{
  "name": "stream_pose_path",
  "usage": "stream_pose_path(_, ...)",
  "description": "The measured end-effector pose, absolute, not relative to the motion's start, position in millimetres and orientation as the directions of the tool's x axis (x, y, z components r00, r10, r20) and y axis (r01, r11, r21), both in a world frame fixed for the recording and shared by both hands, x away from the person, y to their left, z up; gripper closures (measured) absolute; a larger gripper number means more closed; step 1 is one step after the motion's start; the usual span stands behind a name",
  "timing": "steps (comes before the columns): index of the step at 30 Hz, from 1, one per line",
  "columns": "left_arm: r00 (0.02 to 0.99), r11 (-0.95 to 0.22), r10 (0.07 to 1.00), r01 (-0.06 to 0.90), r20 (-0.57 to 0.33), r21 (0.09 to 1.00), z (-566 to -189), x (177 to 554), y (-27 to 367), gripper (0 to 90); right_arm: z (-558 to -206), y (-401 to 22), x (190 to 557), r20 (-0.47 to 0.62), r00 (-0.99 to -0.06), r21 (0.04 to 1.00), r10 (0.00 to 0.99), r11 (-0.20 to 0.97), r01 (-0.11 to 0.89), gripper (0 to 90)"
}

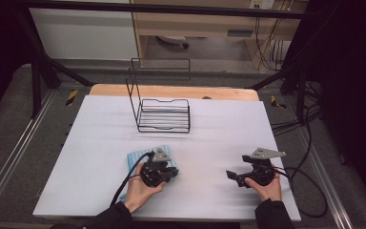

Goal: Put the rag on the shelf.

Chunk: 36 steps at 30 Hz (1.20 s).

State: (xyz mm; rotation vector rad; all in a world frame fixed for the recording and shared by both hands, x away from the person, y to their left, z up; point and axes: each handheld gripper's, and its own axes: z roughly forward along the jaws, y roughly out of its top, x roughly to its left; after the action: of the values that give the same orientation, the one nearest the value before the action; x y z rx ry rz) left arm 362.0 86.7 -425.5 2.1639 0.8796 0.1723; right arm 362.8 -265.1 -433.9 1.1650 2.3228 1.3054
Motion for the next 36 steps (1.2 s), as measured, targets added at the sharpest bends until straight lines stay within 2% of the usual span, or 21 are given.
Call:
stream_pose_path(8,0.761,-0.449,0.630,0.520,-0.156,0.727,-426.9,367.4,62.6,82.8,-433.9,-264.8,362.8,0.172,-0.656,0.799,0.735,0.286,0.530,2.5)
stream_pose_path(11,0.774,-0.472,0.616,0.509,-0.143,0.720,-430.2,369.7,58.3,79.7,-433.5,-264.2,362.3,0.167,-0.659,0.801,0.733,0.289,0.525,2.6)
stream_pose_path(14,0.791,-0.477,0.589,0.506,-0.166,0.718,-428.7,371.1,62.7,69.7,-433.1,-263.4,362.2,0.166,-0.663,0.804,0.730,0.289,0.519,2.9)
stream_pose_path(15,0.795,-0.467,0.584,0.496,-0.166,0.732,-424.9,370.2,66.8,69.7,-433.1,-263.4,362.2,0.166,-0.663,0.804,0.730,0.289,0.519,2.9)
stream_pose_path(16,0.806,-0.472,0.574,0.468,-0.142,0.747,-416.2,368.5,76.3,58.8,-433.1,-262.0,361.8,0.172,-0.660,0.802,0.731,0.285,0.525,3.0)
stream_pose_path(17,0.806,-0.472,0.574,0.468,-0.142,0.747,-416.2,368.5,76.3,55.5,-433.1,-261.3,361.7,0.172,-0.661,0.803,0.731,0.285,0.524,3.1)
stream_pose_path(20,0.814,-0.475,0.571,0.434,-0.108,0.766,-402.5,368.5,99.0,49.6,-431.9,-258.4,361.1,0.174,-0.663,0.806,0.728,0.282,0.521,3.6)
stream_pose_path(24,0.789,-0.471,0.609,0.441,-0.080,0.764,-393.9,377.3,136.8,43.3,-431.1,-252.1,360.6,0.181,-0.667,0.805,0.723,0.281,0.522,4.2)
stream_pose_path(29,0.726,-0.476,0.685,0.517,-0.069,0.711,-404.3,396.8,182.2,42.2,-430.1,-240.7,359.8,0.193,-0.669,0.799,0.717,0.281,0.532,6.7)
stream_pose_path(34,0.697,-0.466,0.711,0.565,-0.092,0.681,-417.5,406.3,197.9,45.3,-428.5,-228.7,358.7,0.193,-0.664,0.799,0.723,0.277,0.534,11.0)
stream_pose_path(36,0.689,-0.462,0.716,0.585,-0.108,0.666,-426.0,408.7,201.8,49.3,-426.4,-214.5,357.7,0.187,-0.657,0.804,0.731,0.270,0.530,14.2)
